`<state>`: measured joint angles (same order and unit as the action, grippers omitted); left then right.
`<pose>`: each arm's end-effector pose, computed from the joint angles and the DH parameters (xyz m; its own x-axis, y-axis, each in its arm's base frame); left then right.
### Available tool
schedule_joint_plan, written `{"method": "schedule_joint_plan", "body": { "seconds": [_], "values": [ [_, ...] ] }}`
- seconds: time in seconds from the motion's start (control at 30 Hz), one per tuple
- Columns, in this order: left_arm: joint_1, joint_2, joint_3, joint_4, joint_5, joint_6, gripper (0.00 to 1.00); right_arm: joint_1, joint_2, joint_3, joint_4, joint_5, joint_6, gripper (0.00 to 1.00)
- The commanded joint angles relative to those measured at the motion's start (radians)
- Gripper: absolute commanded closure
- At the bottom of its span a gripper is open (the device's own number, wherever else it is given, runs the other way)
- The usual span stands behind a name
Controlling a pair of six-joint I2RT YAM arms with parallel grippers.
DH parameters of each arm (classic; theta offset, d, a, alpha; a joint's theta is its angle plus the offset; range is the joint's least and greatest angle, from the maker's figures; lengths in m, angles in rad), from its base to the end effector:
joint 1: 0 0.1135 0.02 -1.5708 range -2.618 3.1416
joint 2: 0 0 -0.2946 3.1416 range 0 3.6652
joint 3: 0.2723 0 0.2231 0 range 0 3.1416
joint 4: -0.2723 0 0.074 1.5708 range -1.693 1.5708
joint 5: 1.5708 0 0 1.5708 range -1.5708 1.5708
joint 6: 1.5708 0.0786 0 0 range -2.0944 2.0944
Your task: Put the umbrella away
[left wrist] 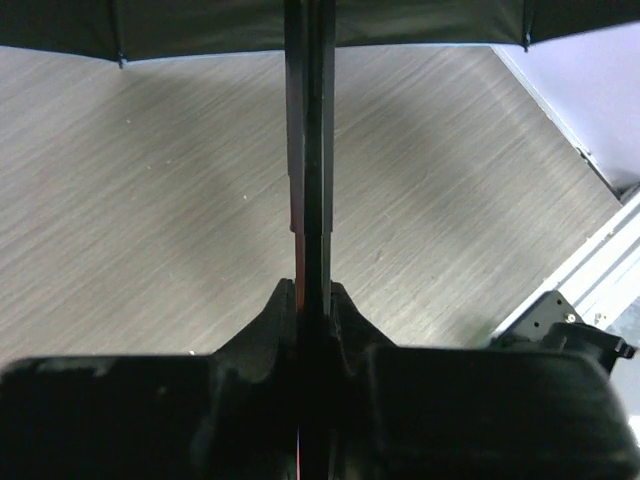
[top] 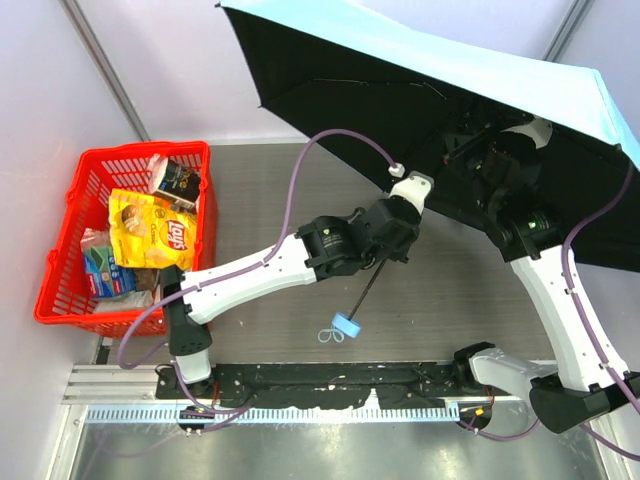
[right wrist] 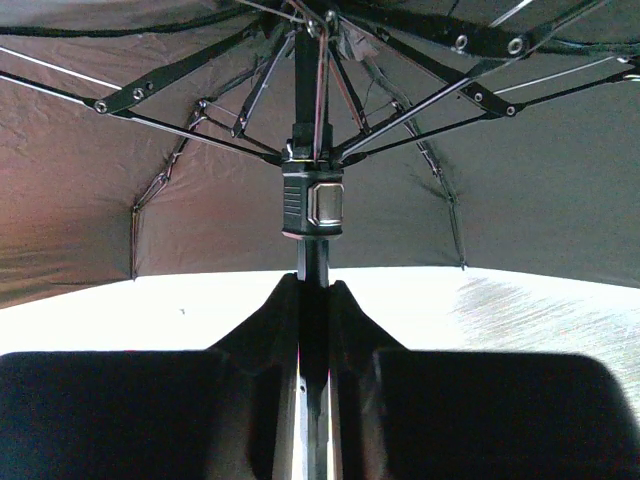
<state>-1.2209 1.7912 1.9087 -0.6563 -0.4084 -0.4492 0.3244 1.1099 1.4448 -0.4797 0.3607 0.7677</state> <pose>0.1720 -0.3803 0.4108 -0.4821 0.1585 -0.8617 0.5950 0.7812 -0.1892 0.2157 0.0433 0.4834 -0.0756 0.6601 -0.7473 0.1186 0.7501 0.6506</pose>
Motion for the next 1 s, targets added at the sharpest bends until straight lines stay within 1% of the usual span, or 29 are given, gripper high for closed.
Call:
{"method": "schedule_joint_plan", "body": {
  "seconds": [0.0, 0.03, 0.1, 0.13, 0.17, 0.2, 0.23, 0.27, 0.3, 0.33, 0.37, 0.43, 0.5, 0.57, 0.63, 0.67, 0.73, 0.87, 0.93, 0.97],
  "values": [
    [0.027, -0.033, 0.010, 0.036, 0.031, -0.017, 1.00, 0.013, -0.052, 0.002, 0.132, -0.157, -0.056, 0.93],
    [0.050, -0.050, -0.014, 0.072, 0.095, -0.037, 1.00, 0.013, -0.042, 0.006, 0.110, -0.178, -0.074, 0.88],
    [0.113, -0.107, -0.091, 0.173, 0.233, -0.110, 1.00, 0.015, -0.039, 0.014, 0.093, -0.235, -0.094, 0.70],
    [0.145, -0.134, -0.144, 0.243, 0.294, -0.138, 1.00, 0.013, -0.042, 0.005, 0.095, -0.253, -0.096, 0.66],
    [0.167, -0.163, -0.186, 0.300, 0.350, -0.166, 1.00, 0.012, -0.059, -0.009, 0.105, -0.285, -0.082, 0.59],
    [0.188, -0.182, -0.207, 0.346, 0.382, -0.183, 1.00, 0.013, -0.068, -0.047, 0.137, -0.317, -0.073, 0.56],
    [0.201, -0.196, -0.214, 0.369, 0.397, -0.187, 1.00, 0.013, -0.097, -0.070, 0.168, -0.333, -0.044, 0.49],
    [0.210, -0.202, -0.206, 0.377, 0.404, -0.195, 1.00, 0.013, -0.116, -0.136, 0.228, -0.345, -0.027, 0.46],
    [0.222, -0.205, -0.194, 0.380, 0.449, -0.204, 1.00, 0.013, -0.146, -0.165, 0.268, -0.389, 0.023, 0.42],
    [0.231, -0.210, -0.183, 0.380, 0.462, -0.212, 1.00, 0.013, -0.172, -0.228, 0.333, -0.407, 0.053, 0.41],
    [0.239, -0.219, -0.178, 0.380, 0.462, -0.218, 1.00, 0.013, -0.183, -0.268, 0.360, -0.416, 0.095, 0.39],
    [0.259, -0.243, -0.192, 0.392, 0.468, -0.246, 1.00, 0.013, -0.189, -0.285, 0.401, -0.446, 0.148, 0.38],
    [0.282, -0.277, -0.238, 0.450, 0.514, -0.282, 1.00, 0.013, -0.180, -0.293, 0.418, -0.480, 0.191, 0.37],
    [0.313, -0.309, -0.299, 0.545, 0.597, -0.342, 1.00, 0.013, -0.174, -0.319, 0.473, -0.516, 0.248, 0.36],
    [0.356, -0.332, -0.371, 0.650, 0.686, -0.426, 1.00, 0.015, -0.171, -0.368, 0.596, -0.535, 0.314, 0.34],
    [0.377, -0.343, -0.410, 0.728, 0.721, -0.487, 1.00, 0.013, -0.165, -0.382, 0.668, -0.546, 0.364, 0.32],
    [0.403, -0.357, -0.470, 0.849, 0.787, -0.560, 1.00, 0.015, -0.148, -0.418, 0.789, -0.554, 0.425, 0.31],
    [0.408, -0.381, -0.549, 0.963, 0.836, -0.623, 1.00, 0.013, -0.096, -0.416, 0.912, -0.533, 0.490, 0.29],
    [0.409, -0.389, -0.586, 1.000, 0.847, -0.651, 1.00, 0.013, -0.073, -0.393, 0.931, -0.508, 0.496, 0.27],
    [0.408, -0.394, -0.606, 1.026, 0.849, -0.661, 1.00, 0.013, -0.064, -0.385, 0.931, -0.470, 0.501, 0.24]
  ]
}}
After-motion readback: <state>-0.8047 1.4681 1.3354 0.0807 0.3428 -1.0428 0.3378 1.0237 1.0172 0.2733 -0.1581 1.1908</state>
